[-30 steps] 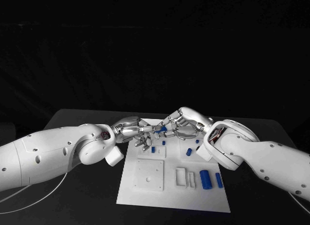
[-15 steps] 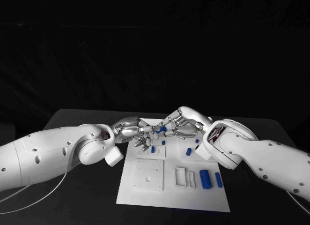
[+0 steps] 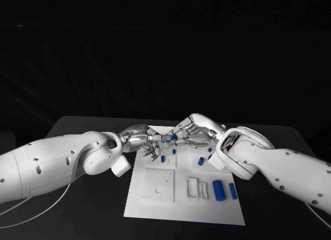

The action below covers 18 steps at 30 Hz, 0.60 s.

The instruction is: Assemble the parts on the task board

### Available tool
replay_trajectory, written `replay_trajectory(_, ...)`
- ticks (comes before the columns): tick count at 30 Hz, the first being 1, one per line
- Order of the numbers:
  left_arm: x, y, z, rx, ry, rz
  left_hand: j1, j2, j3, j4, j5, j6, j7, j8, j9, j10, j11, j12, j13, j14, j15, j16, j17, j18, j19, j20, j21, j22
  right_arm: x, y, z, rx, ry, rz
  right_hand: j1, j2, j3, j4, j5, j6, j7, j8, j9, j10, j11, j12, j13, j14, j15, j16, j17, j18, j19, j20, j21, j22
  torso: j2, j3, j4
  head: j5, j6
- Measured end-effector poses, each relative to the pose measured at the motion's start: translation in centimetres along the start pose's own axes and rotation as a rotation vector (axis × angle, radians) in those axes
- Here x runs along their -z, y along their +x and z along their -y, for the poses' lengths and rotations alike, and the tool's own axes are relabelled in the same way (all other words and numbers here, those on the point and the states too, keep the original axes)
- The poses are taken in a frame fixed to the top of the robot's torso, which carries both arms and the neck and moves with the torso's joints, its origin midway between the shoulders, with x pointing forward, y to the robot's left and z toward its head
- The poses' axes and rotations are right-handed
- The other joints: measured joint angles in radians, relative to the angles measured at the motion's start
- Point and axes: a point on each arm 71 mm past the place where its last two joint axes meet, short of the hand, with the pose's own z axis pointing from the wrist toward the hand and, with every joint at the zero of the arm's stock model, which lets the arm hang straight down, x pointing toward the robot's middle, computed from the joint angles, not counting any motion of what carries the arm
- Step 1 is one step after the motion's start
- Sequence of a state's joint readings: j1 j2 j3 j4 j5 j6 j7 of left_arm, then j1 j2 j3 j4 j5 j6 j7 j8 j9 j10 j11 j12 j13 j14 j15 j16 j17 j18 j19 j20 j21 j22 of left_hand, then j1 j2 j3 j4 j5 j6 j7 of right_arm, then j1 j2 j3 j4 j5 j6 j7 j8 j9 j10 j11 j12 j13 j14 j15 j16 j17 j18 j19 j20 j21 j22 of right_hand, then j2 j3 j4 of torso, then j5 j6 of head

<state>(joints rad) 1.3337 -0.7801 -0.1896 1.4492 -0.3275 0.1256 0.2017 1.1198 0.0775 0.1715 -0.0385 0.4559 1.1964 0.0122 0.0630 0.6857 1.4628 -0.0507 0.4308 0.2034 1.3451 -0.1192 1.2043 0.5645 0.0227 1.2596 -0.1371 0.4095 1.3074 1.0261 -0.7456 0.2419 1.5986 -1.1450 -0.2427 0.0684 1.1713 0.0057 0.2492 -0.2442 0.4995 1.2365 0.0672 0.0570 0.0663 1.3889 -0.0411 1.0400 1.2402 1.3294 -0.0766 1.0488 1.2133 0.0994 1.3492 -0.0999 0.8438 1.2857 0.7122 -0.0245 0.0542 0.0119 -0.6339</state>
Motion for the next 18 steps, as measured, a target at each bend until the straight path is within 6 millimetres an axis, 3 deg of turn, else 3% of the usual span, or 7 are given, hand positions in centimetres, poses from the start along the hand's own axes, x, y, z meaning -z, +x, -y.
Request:
replay_trajectory(3, 0.0, -0.02, -0.05, 0.0, -0.006, 0.003, -0.008, -0.017, -0.005, -0.015, -0.066, 0.003, -0.007, 0.0, -0.016, 0.002, -0.002, 0.0, -0.001, 0.001, -0.001, 0.0, 0.0, 0.0, 0.0, 0.0, -0.007, 0.0, -0.02, 0.01, 0.04, 0.0, 0.0, -0.002, 0.0, 0.0, 0.0, 0.0, 0.0, 0.0, 0.0, 0.0, 0.0, 0.0, 0.0, 0.0, 0.0, 0.0, 0.0, 0.0, 0.0, 0.0, 0.0, 0.0, 0.0, 0.002, 0.0, 0.0, 0.0, 0.0, 0.0)
replay_trajectory(9, -0.01, -0.06, -0.19, -0.001, -0.02, 0.011, -0.013, -0.045, -0.078, 0.042, -0.158, 0.012, -0.014, 0.002, -0.04, 0.009, -0.009, 0.0, -0.001, 0.006, -0.006, 0.0, 0.0, 0.0, 0.003, -0.003, -0.012, 0.0, -0.11, 0.11, -0.09, -0.001, -0.009, -0.009, 0.0, 0.0, 0.018, -0.004, 0.012, 0.0, 0.0, 0.0, 0.0, 0.0, 0.0, -0.005, 0.001, 0.0, 0.0, 0.0, 0.0, 0.0, 0.0, 0.0, -0.005, 0.009, 0.0, 0.0, 0.0001, 0.001, 0.0)
replay_trajectory(18, -0.06, -0.05, -0.26, -0.001, -0.033, 0.015, -0.015, -0.06, -0.145, 0.1, -0.252, 0.017, -0.009, 0.002, -0.057, 0.009, -0.009, 0.0, -0.001, 0.006, -0.006, -0.004, 0.0, 0.0, 0.008, -0.001, -0.023, 0.001, -0.18, 0.19, -0.1, -0.001, -0.016, -0.017, -0.005, -0.006, 0.051, -0.009, 0.007, 0.0, 0.0, 0.0, 0.0, 0.0, 0.0, -0.005, 0.003, 0.0, 0.0, 0.0, 0.002, 0.0, 0.004, 0.003, -0.015, 0.02, 0.0, 0.0, 0.0001, 0.003, 0.0)
